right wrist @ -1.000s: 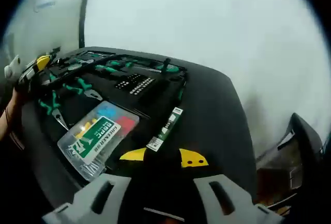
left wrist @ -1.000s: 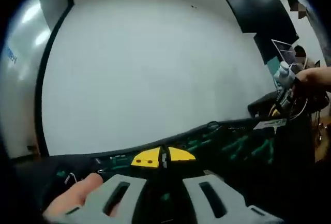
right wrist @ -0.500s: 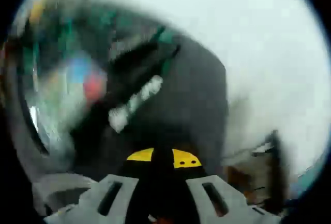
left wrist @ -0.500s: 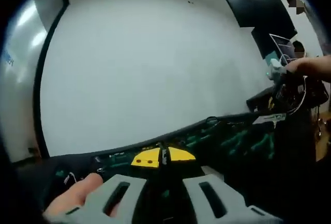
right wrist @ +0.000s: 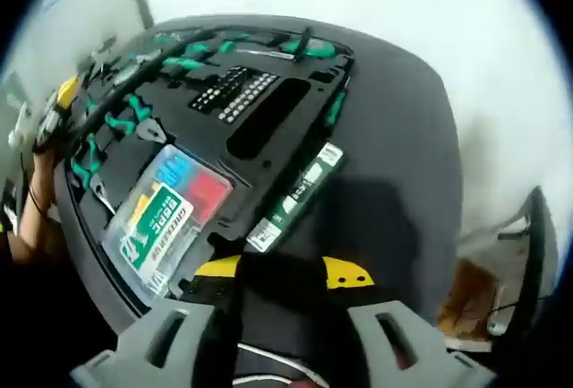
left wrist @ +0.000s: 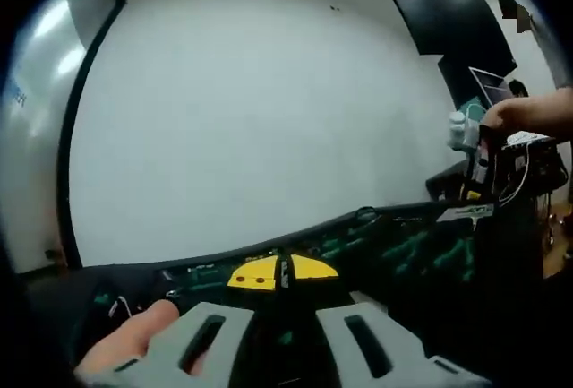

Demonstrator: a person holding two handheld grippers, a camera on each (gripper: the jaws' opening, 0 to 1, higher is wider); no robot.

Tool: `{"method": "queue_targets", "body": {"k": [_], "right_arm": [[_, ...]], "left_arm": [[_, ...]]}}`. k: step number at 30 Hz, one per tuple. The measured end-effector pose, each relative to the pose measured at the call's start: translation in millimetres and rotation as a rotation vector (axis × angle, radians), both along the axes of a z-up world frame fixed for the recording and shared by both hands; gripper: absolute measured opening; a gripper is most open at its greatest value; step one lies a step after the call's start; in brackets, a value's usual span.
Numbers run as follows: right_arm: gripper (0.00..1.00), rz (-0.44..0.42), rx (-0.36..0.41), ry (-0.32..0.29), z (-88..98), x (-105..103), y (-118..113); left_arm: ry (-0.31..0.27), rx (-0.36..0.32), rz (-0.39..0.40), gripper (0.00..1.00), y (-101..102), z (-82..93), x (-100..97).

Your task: Pick up the tools and put them into their designated positions in the toolbox.

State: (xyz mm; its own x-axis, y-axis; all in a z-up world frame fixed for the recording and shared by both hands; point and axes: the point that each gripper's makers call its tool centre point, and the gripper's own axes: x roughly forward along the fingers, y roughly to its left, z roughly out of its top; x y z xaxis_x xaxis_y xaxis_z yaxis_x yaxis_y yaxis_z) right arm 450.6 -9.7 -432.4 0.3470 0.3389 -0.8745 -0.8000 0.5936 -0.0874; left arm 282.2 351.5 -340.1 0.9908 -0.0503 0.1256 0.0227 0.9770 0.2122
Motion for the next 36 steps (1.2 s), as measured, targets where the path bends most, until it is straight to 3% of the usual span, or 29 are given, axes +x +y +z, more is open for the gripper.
{"method": "queue_targets", "body": {"k": [3, 6, 8, 9, 11, 12, 15, 17, 19, 21, 23, 24, 26, 27, 28, 29, 31, 33, 36], "right_arm": [[0.29, 0.049, -0.077, -0.023, 2.3, 4, -5], [0.17, 0.06, -0.258, -0.15, 8.2, 30, -37], [0.17, -0.036, -0.215, -0.116, 5.9, 30, -43], [0.18, -0.046, -0.199, -0.136, 10.8, 32, -45], [0.18, 0.033, -0.158, -0.193, 24.2, 33, -39], [0.18, 0.052, -0.14, -0.183, 28.9, 28, -37], [0.18, 0.3, -0.169, -0.211, 38.1, 16, -20], [0.18, 0.344, -0.192, -0.157, 32.1, 5, -12], [0.18, 0.363, -0.15, -0.071, 18.5, -5, 8], [0.19, 0.429, -0.177, -0.057, 7.2, -6, 15], [0.2, 0.436, -0.197, -0.049, -1.2, -1, 17], [0.19, 0.441, -0.194, -0.039, -5.0, 1, 17], [0.15, 0.426, -0.184, 0.037, -14.7, -4, 12], [0.15, 0.422, -0.134, 0.043, -12.8, -5, 16], [0.15, 0.409, -0.12, 0.058, -11.3, -6, 14], [0.15, 0.383, -0.17, 0.108, -13.6, -12, 0], [0.15, 0.445, -0.279, 0.083, -12.9, -15, -23], [0.15, 0.413, -0.354, 0.127, -14.8, -28, -45], [0.16, 0.326, -0.319, 0.109, -12.0, -35, -49]], "left_arm": [[0.006, 0.008, -0.002, 0.05, 1, -2.1, 2.4], [0.012, 0.018, -0.004, 0.05, 1, -4.1, 3.8], [0.014, 0.019, -0.004, 0.05, 2, -5.0, 4.8], [0.013, 0.018, -0.004, 0.05, 3, -4.9, 4.7], [0.011, 0.015, -0.003, 0.05, 4, -4.8, 4.9], [0.012, 0.013, -0.003, 0.05, 4, -5.0, 5.1], [0.012, 0.015, -0.004, 0.05, 4, -5.9, 6.0], [0.013, 0.021, -0.004, 0.05, 4, -6.4, 6.4], [0.016, 0.025, -0.003, 0.05, 3, -7.3, 6.8], [0.02, 0.028, -0.001, 0.05, 3, -8.0, 6.8], [0.022, 0.028, -0.002, 0.05, 3, -8.3, 6.7], [0.024, 0.028, -0.002, 0.05, 3, -8.6, 6.8], [0.028, 0.03, -0.002, 0.05, 3, -9.3, 6.8], [0.029, 0.032, -0.001, 0.05, 3, -9.3, 6.3], [0.029, 0.032, -0.001, 0.05, 3, -9.4, 6.2], [0.029, 0.033, -0.002, 0.05, 2, -9.1, 6.0], [0.027, 0.031, -0.005, 0.05, 1, -8.2, 5.6], [0.023, 0.027, -0.005, 0.05, 3, -6.9, 5.7], [0.017, 0.018, -0.008, 0.05, 3, -4.7, 4.4]]}}
